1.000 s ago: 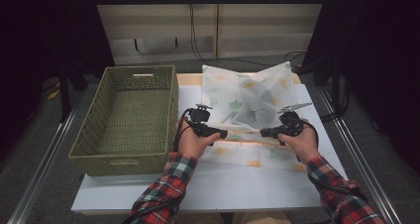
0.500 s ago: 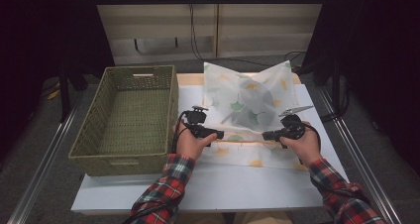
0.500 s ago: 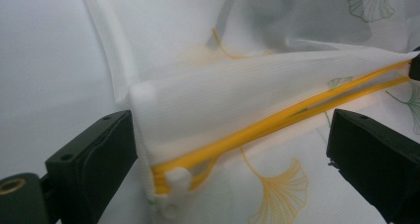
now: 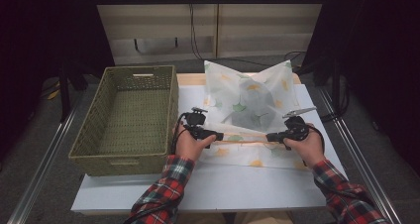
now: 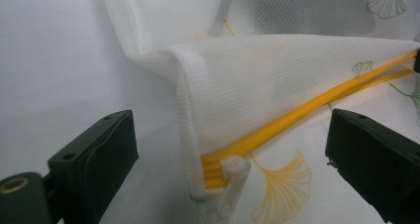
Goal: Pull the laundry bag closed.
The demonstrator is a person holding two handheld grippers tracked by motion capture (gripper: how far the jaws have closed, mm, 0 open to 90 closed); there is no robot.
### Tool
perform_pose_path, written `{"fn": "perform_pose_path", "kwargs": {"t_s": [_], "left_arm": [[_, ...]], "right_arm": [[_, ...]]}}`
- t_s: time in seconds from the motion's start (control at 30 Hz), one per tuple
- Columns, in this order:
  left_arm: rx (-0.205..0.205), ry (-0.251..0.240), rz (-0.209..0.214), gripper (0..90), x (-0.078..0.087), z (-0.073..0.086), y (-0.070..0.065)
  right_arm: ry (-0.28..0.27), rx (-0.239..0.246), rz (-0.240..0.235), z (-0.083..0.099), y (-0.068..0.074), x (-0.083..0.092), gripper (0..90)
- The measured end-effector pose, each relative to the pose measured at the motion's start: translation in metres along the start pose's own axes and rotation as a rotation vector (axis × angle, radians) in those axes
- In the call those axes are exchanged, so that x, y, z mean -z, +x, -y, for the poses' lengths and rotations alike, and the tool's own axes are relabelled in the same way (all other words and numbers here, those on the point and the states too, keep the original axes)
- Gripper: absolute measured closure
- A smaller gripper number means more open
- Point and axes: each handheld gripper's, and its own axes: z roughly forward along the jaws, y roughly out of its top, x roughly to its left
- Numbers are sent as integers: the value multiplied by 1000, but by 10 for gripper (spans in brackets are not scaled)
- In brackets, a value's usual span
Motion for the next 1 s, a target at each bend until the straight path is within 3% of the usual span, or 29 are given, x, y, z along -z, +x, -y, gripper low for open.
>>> {"fn": "perform_pose_path", "kwargs": {"t_s": [0.27,0.37,0.4,0.9,1.0], "left_arm": [[-12,19,16,60,2,2,-2],[3,24,28,64,2,4,-1],[-10,38,26,64,3,5,0],[-1,51,27,97,9,9,-1],[-20,67,30,110,10,9,0]], "right_arm": [[0,-7,7,2,-3,2,898],[2,-13,8,5,-5,2,898],[5,-12,15,5,-5,3,898],[0,-22,20,10,-8,9,897],[-4,-29,25,11,-9,9,897]]}}
